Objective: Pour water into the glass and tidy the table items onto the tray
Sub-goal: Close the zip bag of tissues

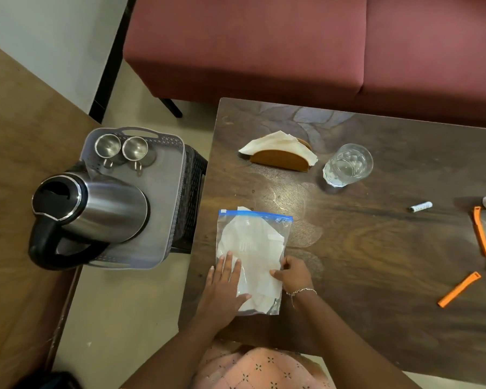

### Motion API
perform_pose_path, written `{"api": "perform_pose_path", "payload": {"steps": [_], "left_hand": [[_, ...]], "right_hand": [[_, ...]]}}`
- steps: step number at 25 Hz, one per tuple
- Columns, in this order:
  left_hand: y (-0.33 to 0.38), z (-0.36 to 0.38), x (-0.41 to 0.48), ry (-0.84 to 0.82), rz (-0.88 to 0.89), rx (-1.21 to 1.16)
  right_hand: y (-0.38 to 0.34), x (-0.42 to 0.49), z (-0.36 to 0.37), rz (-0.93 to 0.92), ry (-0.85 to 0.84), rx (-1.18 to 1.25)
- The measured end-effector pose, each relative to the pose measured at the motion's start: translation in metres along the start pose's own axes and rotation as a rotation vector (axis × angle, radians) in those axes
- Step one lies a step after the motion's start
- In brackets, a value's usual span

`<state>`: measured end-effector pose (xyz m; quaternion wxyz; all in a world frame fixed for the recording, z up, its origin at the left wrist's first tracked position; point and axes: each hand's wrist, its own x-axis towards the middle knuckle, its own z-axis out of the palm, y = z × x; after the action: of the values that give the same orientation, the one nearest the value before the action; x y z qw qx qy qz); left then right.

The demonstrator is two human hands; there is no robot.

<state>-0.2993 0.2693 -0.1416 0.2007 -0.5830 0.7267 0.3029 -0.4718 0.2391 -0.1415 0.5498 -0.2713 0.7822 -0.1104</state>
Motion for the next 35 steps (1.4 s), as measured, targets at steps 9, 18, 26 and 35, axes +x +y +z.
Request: {"api": "perform_pose_path", "payload": {"steps": [9, 18, 26, 35], "left_hand": [[0.021, -0.132, -0.029, 0.718, -0.087, -0.786], [0.074, -0.266, -0.058, 0.890, 0.067, -1.348], [0.120, -0.300, -0.089, 0.982, 0.328, -1.359], [0.159, -0.306, -0.106, 1.037, 0.440, -1.018]], "right_hand": [[-0.060, -0.075, -0.092, -0.635, 0.150, -0.187], [-0.098, -0.119, -0.172, -0.960, 0.076, 0.193], [-0.103, -0.132, -0.208, -0.948, 0.118, 0.248], [-0.156, -0.197, -0.228, -1.409, 0.824, 0.053]]}}
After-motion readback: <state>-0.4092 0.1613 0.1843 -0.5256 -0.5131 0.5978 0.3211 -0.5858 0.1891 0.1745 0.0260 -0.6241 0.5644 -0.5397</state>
